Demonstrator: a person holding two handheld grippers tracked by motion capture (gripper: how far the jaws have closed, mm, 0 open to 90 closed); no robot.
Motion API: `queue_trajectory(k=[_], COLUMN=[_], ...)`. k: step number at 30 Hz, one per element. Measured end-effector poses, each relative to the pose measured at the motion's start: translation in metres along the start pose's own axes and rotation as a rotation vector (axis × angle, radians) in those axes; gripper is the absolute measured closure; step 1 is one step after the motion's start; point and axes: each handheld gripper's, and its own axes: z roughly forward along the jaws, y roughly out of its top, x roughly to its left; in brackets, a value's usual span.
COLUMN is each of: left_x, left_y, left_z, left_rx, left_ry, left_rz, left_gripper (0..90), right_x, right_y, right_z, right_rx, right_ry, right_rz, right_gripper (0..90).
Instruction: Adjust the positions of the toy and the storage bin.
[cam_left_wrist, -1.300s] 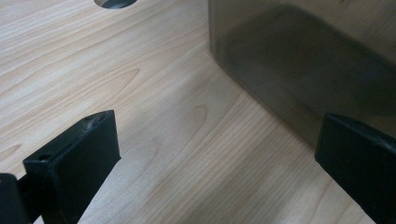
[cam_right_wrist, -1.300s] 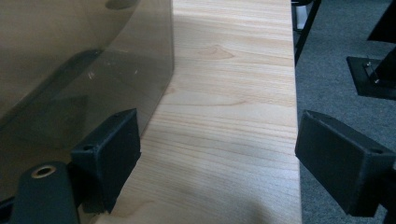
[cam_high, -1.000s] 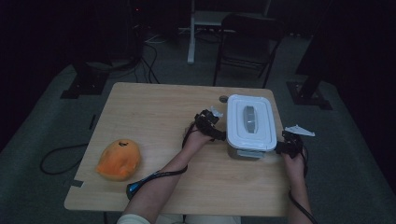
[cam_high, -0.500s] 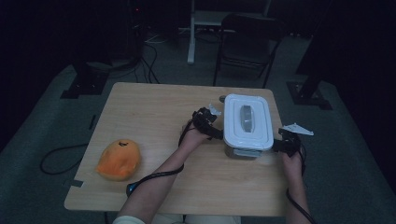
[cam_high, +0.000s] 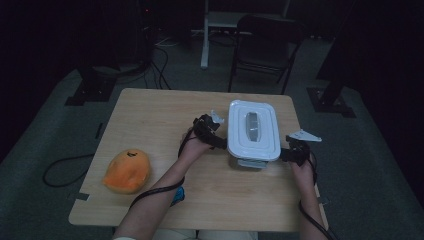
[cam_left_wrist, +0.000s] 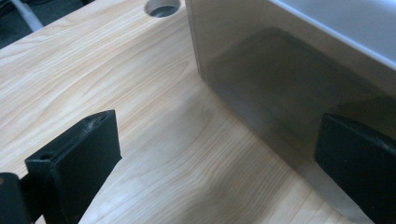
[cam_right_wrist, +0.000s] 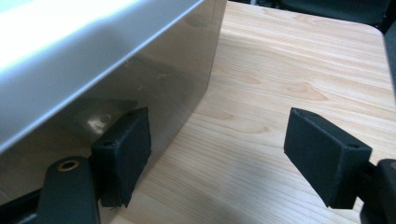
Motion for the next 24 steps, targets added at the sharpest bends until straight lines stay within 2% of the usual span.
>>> queue_trajectory(k=[12,17,20,23,24], left_x=[0.015,0.019,0.022,0.028,0.031], left_y=[-0.026,-0.035,-0.043,-0.048,-0.049], left_z=[-0.025,-0.032,-0.033,-0.032,-0.030], left_rx=[0.008,0.010,0.019,0.013,0.006], left_ry=[0.031,0.041,0.035,0.008,-0.013], left_rz=[-0.018,-0.017,-0.019,-0.053,-0.071], left_gripper=[1.2,1.1,1.1,1.0,1.0], right_x=[0.029,0.037,0.041,0.043,0.043], right_y=[0.010,0.012,0.013,0.014,0.014], right_z=[0.013,0.016,0.017,0.018,0.019], right_rx=[0.004,-0.002,-0.011,-0.023,-0.031], right_ry=[0.058,0.088,0.103,0.109,0.093], right_rz=[-0.051,-0.053,-0.051,-0.037,-0.035], right_gripper=[22.8,22.8,22.8,20.9,20.0])
